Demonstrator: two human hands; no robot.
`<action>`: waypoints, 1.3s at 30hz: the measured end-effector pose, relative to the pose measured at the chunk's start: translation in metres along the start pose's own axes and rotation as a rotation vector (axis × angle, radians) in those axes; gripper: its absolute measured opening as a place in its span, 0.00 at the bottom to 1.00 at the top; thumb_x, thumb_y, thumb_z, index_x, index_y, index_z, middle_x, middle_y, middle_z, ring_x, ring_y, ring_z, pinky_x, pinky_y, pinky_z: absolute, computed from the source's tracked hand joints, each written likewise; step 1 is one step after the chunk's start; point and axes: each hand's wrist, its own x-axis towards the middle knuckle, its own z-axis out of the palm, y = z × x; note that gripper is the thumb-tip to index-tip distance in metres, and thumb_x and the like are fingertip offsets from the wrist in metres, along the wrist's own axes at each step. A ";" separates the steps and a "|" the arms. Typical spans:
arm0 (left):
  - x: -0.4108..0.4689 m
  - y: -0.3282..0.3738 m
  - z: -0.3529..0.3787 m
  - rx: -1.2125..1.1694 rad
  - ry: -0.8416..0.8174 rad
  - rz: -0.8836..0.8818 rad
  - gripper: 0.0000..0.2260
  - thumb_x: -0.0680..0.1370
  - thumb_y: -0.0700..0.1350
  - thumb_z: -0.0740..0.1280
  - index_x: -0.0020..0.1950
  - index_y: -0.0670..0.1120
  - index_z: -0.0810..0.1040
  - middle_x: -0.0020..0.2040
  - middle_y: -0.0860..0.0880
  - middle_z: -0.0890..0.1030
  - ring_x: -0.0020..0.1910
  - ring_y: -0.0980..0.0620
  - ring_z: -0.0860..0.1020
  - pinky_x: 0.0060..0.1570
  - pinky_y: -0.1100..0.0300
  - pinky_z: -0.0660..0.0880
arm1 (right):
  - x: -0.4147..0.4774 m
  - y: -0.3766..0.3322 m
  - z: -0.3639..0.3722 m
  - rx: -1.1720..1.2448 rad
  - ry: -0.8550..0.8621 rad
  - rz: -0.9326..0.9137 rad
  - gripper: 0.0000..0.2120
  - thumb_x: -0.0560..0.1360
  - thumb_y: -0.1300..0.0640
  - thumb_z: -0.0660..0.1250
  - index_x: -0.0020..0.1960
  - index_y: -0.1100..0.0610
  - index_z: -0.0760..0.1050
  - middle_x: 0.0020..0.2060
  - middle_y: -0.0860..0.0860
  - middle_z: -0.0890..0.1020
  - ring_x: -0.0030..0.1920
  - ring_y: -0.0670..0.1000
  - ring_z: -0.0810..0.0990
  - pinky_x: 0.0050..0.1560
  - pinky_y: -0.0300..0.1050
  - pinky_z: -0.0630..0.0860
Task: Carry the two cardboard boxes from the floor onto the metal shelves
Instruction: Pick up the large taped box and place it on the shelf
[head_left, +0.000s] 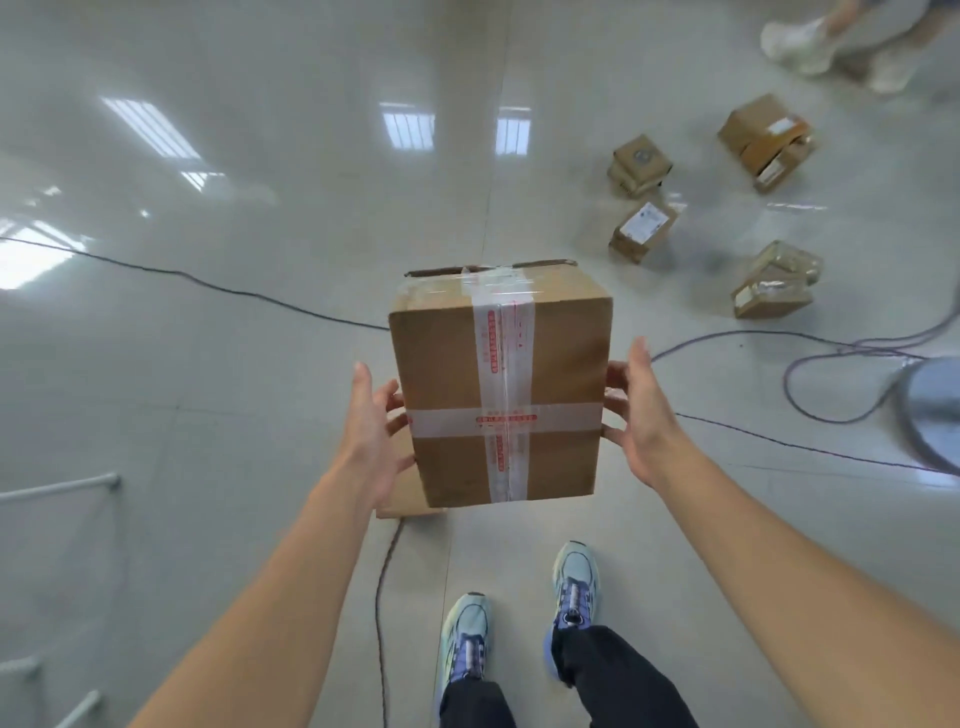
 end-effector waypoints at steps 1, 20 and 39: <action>-0.021 0.015 -0.001 0.002 -0.013 0.010 0.40 0.80 0.75 0.44 0.83 0.54 0.69 0.75 0.50 0.75 0.75 0.44 0.70 0.75 0.31 0.63 | -0.017 -0.017 -0.002 -0.003 -0.008 -0.012 0.37 0.77 0.27 0.43 0.60 0.51 0.79 0.56 0.50 0.82 0.63 0.55 0.77 0.66 0.61 0.73; -0.270 0.171 -0.042 -0.079 -0.258 0.365 0.32 0.84 0.71 0.45 0.70 0.57 0.80 0.70 0.54 0.81 0.75 0.50 0.72 0.73 0.47 0.66 | -0.261 -0.192 -0.008 0.100 -0.110 -0.366 0.36 0.76 0.25 0.42 0.59 0.41 0.83 0.61 0.51 0.84 0.65 0.55 0.78 0.69 0.59 0.71; -0.309 0.224 -0.039 -0.164 -0.396 0.496 0.34 0.78 0.74 0.59 0.70 0.51 0.80 0.76 0.39 0.77 0.75 0.32 0.74 0.76 0.29 0.66 | -0.316 -0.238 -0.020 0.245 -0.055 -0.478 0.34 0.78 0.28 0.47 0.69 0.50 0.71 0.64 0.50 0.78 0.66 0.57 0.76 0.73 0.63 0.67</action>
